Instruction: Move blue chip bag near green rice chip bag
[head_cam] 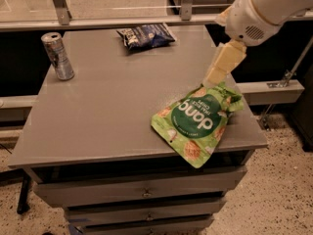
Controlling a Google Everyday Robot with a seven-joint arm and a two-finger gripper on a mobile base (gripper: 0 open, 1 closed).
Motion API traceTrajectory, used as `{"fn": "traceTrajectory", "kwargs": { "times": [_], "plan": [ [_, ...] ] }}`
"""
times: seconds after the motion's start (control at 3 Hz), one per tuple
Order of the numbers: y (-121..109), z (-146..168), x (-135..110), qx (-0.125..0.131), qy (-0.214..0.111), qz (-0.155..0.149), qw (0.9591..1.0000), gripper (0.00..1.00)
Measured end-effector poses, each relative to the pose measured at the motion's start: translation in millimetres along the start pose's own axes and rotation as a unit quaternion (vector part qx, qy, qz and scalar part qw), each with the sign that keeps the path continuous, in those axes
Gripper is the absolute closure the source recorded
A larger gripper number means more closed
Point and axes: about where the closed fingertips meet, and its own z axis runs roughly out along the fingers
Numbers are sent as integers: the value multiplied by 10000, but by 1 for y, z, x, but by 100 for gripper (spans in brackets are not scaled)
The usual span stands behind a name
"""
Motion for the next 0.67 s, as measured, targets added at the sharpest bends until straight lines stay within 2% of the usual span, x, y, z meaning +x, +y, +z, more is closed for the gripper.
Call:
{"fn": "traceTrajectory", "kwargs": {
  "times": [0.33,0.67],
  "plan": [
    [-38,36,-42,329,-626,101,9974,0],
    [-38,36,-42,329,-626,100,9974,0]
  ]
}}
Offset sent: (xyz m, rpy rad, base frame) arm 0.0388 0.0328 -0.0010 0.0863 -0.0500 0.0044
